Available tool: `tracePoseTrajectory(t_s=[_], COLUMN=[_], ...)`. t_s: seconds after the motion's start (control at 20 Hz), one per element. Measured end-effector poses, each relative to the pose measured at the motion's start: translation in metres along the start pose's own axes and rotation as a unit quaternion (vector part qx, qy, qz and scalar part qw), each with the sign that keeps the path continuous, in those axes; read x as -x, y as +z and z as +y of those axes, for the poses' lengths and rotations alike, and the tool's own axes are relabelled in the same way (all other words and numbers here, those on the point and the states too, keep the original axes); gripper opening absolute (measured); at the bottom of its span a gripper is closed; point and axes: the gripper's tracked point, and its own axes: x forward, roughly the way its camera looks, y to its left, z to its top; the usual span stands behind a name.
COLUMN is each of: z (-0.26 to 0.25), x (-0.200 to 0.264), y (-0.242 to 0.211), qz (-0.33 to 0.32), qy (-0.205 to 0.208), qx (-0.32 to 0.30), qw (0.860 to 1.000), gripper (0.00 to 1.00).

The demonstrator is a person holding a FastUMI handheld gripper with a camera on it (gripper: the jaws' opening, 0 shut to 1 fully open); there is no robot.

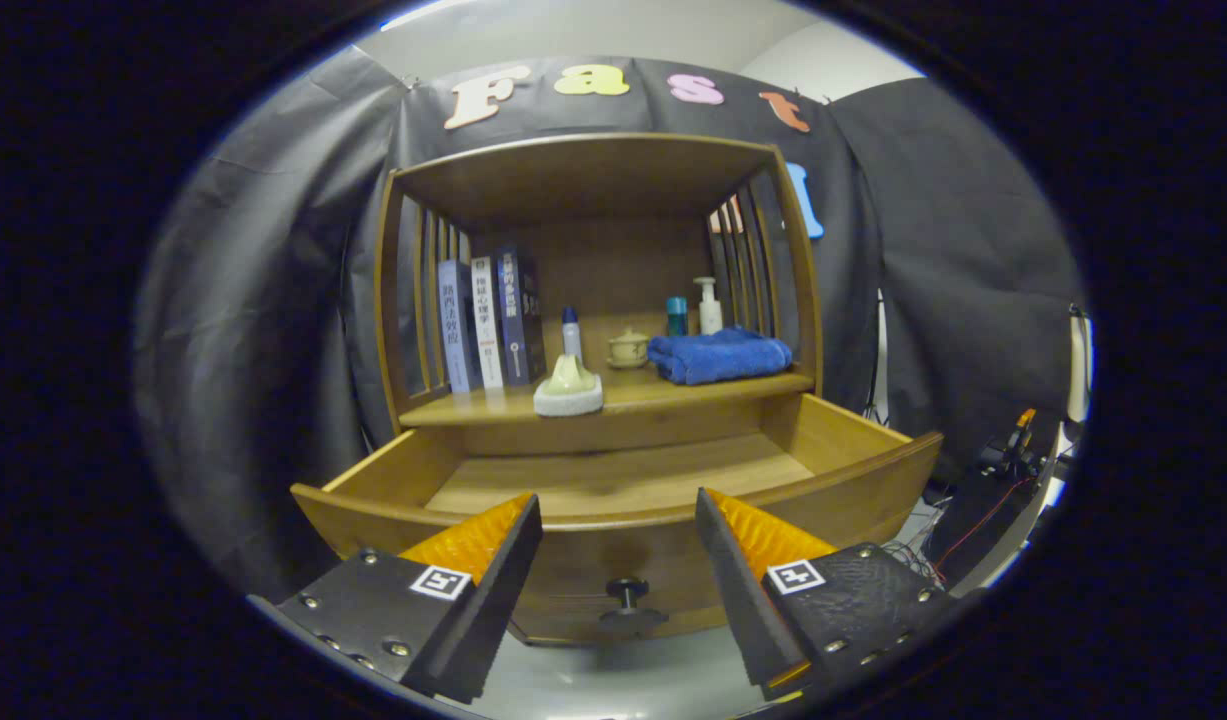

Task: Pull open the drawer, take out the items inside it, and place them on the countertop above the cabinet.

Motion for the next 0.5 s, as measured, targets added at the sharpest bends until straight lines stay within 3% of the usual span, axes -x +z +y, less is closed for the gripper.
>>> tracePoseTrajectory(t_s=[0.1, 0.5], z=[0.0016, -0.0016], x=[-0.0034, -0.0103], y=[-0.0116, -0.006], qz=[0.025, 0.023], qy=[0.007, 0.014], qx=[0.012, 0.012], qw=[1.0, 1.0], gripper=[0.92, 0.91])
